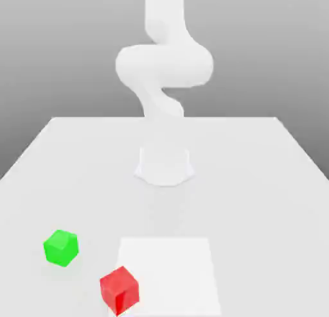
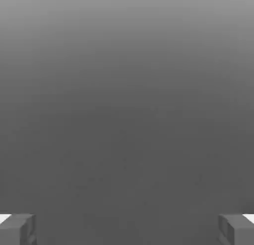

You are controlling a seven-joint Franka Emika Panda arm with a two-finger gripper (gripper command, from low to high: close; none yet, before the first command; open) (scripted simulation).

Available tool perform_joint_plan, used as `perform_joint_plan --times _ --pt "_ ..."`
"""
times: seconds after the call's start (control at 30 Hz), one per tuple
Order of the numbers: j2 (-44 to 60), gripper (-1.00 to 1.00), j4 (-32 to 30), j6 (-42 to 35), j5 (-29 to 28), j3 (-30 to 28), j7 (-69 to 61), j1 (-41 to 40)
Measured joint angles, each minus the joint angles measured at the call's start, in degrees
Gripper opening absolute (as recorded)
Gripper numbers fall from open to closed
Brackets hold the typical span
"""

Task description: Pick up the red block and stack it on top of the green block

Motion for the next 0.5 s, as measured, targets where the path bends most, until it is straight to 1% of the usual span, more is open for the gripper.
perform_joint_plan --times 0.27,0.5 --pt "16.88 0.0 -3.06 6.35 2.93 -7.92 -16.94 5.49" --pt "31.53 0.0 -5.65 11.71 6.79 -12.36 -32.4 7.74"
